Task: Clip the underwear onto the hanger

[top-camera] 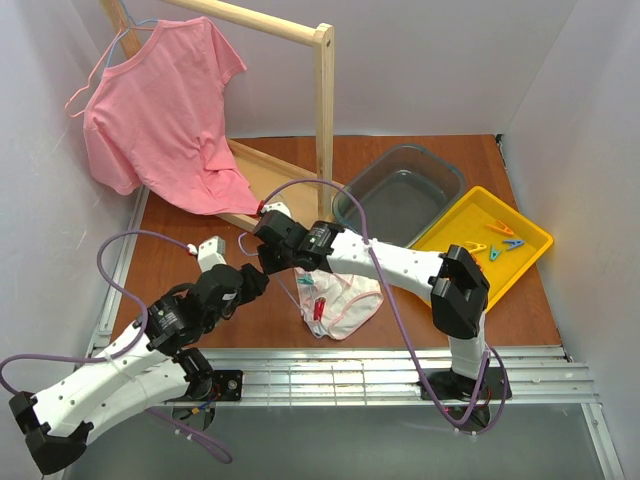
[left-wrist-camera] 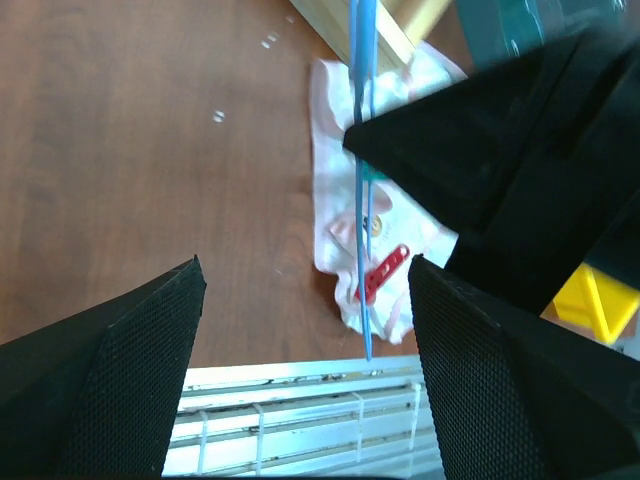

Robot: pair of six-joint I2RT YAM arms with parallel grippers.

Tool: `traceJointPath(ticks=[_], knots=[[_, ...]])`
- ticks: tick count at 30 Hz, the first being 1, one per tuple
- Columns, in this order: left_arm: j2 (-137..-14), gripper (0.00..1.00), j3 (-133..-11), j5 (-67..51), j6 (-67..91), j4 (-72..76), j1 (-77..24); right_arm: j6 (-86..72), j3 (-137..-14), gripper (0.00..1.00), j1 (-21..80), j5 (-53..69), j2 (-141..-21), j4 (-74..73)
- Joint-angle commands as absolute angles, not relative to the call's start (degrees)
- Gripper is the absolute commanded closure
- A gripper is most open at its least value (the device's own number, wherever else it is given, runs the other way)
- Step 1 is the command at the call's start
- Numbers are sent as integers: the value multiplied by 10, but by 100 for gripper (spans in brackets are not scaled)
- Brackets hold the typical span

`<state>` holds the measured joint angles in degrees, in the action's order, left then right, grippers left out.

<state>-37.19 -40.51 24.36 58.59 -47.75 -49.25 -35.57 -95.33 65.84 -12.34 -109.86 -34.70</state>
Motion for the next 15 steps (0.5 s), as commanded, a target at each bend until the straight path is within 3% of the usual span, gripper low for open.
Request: traceJointPath(ticks=[1,15], knots=[[-362,27,-382,177,519,-367,-494,-368,-990,99,645,-136,-1086,-338],[-496,30,-374,172,477,-278,-494,-375,-1020,99,618,-127,-1078,-338]])
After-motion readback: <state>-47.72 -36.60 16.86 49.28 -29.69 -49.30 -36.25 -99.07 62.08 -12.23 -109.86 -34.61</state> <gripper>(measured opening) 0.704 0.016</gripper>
